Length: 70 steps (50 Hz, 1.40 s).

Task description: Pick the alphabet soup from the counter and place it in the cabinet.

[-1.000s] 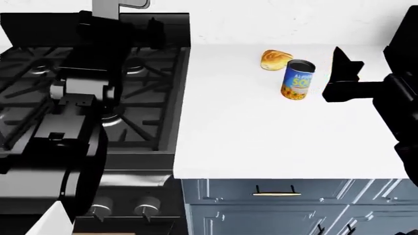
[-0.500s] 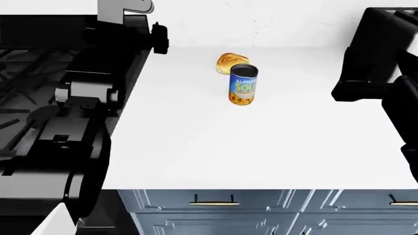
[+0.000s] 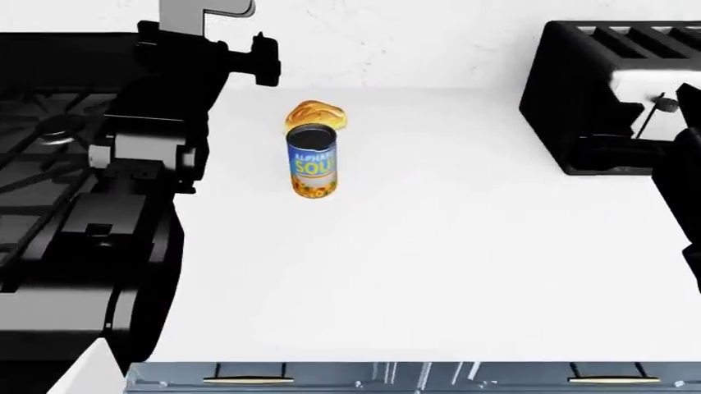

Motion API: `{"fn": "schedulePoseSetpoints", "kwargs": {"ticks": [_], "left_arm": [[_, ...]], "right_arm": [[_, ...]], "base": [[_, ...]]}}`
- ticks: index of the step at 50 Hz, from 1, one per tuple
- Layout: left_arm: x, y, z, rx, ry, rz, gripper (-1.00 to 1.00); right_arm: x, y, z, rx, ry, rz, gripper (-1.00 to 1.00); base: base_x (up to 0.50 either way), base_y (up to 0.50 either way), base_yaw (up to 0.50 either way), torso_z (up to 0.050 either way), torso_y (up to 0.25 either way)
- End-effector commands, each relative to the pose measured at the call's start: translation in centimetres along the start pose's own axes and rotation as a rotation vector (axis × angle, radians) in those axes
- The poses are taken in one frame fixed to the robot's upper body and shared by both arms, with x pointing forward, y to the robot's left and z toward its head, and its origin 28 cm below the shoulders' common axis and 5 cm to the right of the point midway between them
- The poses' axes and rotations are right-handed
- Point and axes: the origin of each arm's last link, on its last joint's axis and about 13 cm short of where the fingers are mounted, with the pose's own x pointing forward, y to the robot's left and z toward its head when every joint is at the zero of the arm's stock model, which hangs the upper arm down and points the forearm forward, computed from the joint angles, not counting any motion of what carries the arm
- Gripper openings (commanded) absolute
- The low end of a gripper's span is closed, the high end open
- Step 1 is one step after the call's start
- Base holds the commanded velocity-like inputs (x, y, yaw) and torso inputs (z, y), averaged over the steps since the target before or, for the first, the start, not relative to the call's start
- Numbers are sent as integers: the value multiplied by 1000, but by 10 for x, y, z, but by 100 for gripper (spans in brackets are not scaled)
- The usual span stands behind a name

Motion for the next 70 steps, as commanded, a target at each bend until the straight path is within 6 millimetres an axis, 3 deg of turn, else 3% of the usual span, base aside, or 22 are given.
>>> {"fn": "schedulePoseSetpoints", "kwargs": {"ticks": [1, 15, 49, 60, 62, 64, 67, 70], "left_arm": [[0, 2, 0, 4, -5, 6, 100], [-1, 5, -7, -10, 1, 53, 100], [-2, 2, -13, 1, 10, 52, 100], [-2, 3, -14, 3, 11, 49, 100], [-2, 4, -14, 3, 11, 50, 100], [-2, 4, -14, 1, 10, 51, 100], [-2, 5, -13, -1, 8, 51, 100], [-2, 5, -14, -4, 9, 49, 100]], "right_arm": [[0, 0, 0, -1, -1, 3, 100], [6, -14, -2, -159, -62, -49, 100], [7, -15, -10, -138, -38, -59, 100], [4, 19, 14, 128, 119, 211, 100], [3, 17, 17, 183, 159, 151, 100], [-3, 24, 21, 218, 194, 136, 100], [-23, 37, 26, 270, 211, 336, 100], [-35, 39, 27, 293, 232, 384, 100]], "base": [[234, -441, 0, 0, 0], [370, 71, 0, 0, 0], [23, 499, 0, 0, 0], [124, 22, 0, 0, 0], [0, 0, 0, 0, 0], [0, 0, 0, 0, 0], [0, 0, 0, 0, 0], [0, 0, 0, 0, 0]]}}
